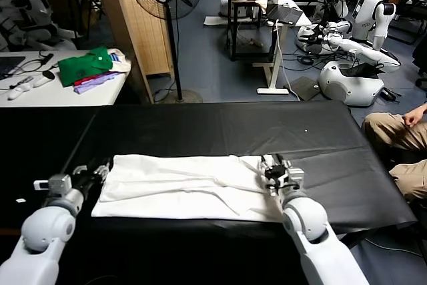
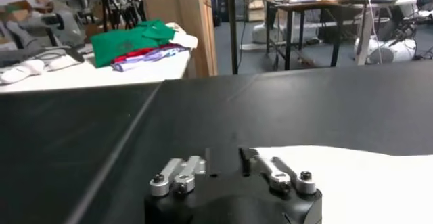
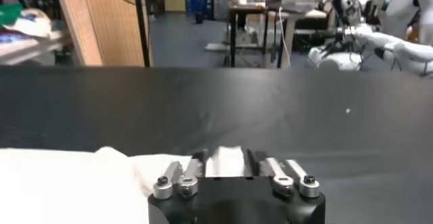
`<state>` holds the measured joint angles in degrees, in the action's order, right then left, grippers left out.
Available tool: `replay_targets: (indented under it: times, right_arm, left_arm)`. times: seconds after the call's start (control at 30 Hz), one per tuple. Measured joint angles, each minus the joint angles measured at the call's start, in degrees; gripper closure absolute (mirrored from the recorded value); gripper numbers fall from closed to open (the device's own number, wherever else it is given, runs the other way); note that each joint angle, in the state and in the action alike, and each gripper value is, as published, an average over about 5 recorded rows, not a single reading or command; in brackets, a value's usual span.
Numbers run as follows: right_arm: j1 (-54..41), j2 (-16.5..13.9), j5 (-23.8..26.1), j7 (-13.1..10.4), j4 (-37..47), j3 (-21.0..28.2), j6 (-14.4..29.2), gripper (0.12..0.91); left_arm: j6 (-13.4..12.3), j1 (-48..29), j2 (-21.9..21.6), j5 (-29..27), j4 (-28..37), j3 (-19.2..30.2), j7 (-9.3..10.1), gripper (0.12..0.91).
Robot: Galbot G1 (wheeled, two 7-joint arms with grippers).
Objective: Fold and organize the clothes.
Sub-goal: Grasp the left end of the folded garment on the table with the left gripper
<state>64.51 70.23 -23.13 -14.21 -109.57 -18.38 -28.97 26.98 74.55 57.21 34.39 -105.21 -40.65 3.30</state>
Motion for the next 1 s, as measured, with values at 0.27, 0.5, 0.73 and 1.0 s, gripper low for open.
replay_targets:
  times: [0.27,0.5,0.73,1.0]
  right_arm:
    - [3.0,-0.3,-0.2,0.3,-4.7,-1.0,0.0,0.227]
    - [4.1,-0.5,-0.2,0.6,-6.7,-1.0,0.0,0.227]
    - [5.1,-0.9,0.1,0.7,-7.9,-1.5,0.2,0.227]
    - [5.8,-0.2,2.1,1.4,-8.4,-1.4,0.7,0.227]
  left_arm:
    - [0.9,6.1,1.4,8.6,-3.8,-2.8,-0.89,0.233]
    - [-0.7,9.5,3.6,5.2,-3.6,-2.2,-1.59,0.232]
    - [-1.8,10.1,5.0,3.5,-2.9,-1.5,-2.17,0.316]
    - [-1.9,9.6,5.8,0.5,-3.4,-0.3,-3.13,0.752]
